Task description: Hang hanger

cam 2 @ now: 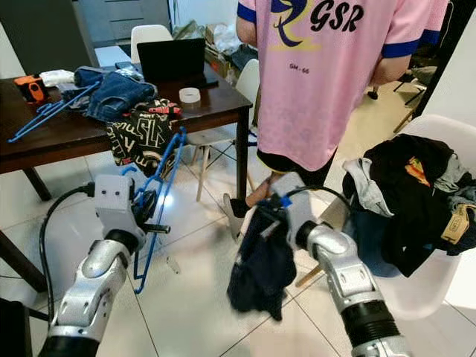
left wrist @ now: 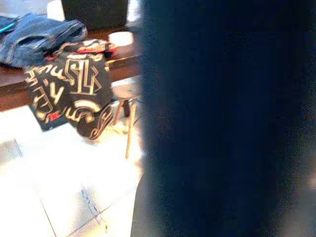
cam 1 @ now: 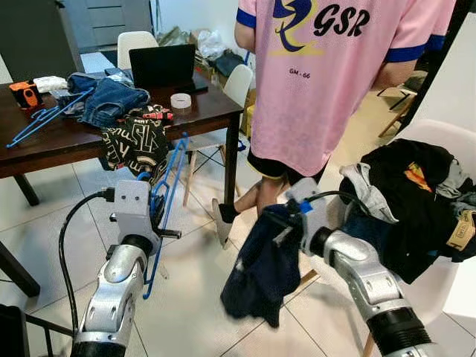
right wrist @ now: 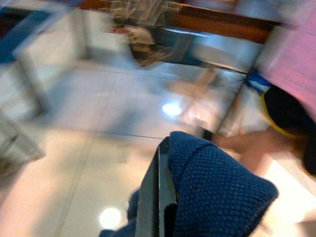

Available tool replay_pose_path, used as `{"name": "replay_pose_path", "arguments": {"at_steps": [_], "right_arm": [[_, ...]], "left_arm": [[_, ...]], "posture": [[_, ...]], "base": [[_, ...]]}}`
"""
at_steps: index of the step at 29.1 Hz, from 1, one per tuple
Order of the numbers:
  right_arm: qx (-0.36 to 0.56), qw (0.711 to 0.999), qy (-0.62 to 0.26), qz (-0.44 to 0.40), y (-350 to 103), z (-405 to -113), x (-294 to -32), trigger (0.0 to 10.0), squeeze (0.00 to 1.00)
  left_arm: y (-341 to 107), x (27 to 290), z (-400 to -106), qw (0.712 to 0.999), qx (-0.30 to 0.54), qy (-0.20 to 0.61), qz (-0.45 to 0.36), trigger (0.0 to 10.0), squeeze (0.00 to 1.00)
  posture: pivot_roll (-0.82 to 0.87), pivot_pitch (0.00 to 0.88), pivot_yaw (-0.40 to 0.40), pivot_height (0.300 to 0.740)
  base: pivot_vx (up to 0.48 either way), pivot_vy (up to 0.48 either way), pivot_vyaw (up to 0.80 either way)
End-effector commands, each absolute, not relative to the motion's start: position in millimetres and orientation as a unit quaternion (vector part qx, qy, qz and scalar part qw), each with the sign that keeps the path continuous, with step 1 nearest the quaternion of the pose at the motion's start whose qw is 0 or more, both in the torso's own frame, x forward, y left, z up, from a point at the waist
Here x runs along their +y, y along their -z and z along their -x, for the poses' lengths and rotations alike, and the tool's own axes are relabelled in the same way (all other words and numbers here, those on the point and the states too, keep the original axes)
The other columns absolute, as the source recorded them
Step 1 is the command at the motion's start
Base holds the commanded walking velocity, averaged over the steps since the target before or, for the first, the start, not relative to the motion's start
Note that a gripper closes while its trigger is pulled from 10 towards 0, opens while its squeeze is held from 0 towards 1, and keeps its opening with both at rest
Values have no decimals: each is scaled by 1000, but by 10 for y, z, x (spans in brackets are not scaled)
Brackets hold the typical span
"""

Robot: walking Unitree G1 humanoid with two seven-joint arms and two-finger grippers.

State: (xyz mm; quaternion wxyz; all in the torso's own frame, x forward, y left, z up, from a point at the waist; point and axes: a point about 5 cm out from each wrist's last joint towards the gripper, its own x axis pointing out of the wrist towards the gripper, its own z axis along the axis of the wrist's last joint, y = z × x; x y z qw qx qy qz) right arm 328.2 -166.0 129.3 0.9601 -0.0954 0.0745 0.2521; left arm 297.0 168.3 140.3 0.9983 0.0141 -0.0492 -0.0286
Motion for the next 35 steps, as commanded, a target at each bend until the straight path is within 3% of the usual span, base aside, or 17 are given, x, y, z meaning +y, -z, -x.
{"name": "replay_pose_path", "arguments": {"at_steps": [1,8,18,35], "right_arm": [[93,973,-193,85,-1224,-3281,-1821,10000,0],[69,971,-221,67,-1227,-3229,-1723,10000,0],[42,963,-260,64,-1260,-3210,-1559,10000,0],[38,969,-240,38,-1280,-3242,-1580,10000,0]], "left_arm": [[-1388,1711,-2927,998,-47,32,-32,10000,0],[-1382,1724,-2864,998,-49,21,-46,10000,0],[-1411,1737,-2832,997,-50,10,-51,10000,0],[-1436,1721,-2865,998,-49,15,-48,10000,0]], "posture": [[16,0,-33,740],[17,0,-20,740],[25,0,-21,740],[30,0,-14,740]], "base": [[0,0,0],[0,0,0],[118,0,783],[15,0,0]]}}
